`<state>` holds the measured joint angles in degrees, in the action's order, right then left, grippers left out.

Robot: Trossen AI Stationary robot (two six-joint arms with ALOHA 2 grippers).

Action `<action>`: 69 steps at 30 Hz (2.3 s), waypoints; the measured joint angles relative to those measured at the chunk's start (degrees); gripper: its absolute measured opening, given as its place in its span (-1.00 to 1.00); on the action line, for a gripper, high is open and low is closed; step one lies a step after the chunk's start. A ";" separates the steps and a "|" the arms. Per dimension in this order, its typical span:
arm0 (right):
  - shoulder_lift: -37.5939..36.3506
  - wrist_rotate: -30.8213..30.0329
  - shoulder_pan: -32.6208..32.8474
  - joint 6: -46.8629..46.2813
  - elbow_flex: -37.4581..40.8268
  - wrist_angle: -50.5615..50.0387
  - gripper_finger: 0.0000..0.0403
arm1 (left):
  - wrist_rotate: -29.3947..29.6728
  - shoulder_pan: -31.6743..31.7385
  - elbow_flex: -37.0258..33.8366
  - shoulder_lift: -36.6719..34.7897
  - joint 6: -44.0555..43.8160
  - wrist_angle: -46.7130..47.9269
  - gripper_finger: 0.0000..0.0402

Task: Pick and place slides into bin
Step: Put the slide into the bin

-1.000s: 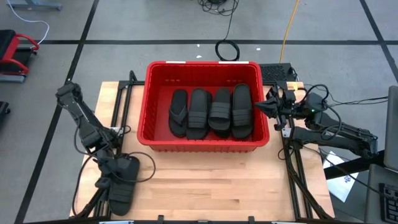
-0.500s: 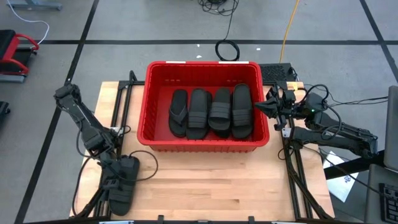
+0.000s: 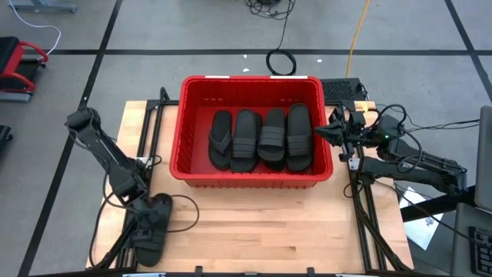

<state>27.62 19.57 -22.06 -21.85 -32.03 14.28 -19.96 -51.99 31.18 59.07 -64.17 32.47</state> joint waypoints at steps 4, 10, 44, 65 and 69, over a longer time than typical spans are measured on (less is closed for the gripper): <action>0.00 0.02 0.00 0.00 0.00 -0.04 -1.00 | -3.24 0.00 -0.01 2.25 0.16 -0.47 0.66; 0.00 0.07 0.00 0.00 0.00 -0.06 -1.00 | -9.01 0.00 -3.39 5.26 -4.53 -15.43 0.66; 0.02 0.26 0.02 1.55 0.00 -1.68 -1.00 | 0.50 3.60 19.63 0.84 8.29 -12.53 -0.98; 0.03 -3.32 0.02 1.43 0.00 -1.51 -1.00 | -3.41 38.57 52.36 -4.93 80.10 -13.23 -0.97; 0.03 -4.72 0.02 1.31 0.00 -0.92 -1.00 | -12.99 42.70 52.39 -6.68 78.31 -10.15 -0.99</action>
<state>27.64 14.85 -22.04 -20.53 -32.03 13.37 -32.95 -9.28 83.57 52.39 14.14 22.33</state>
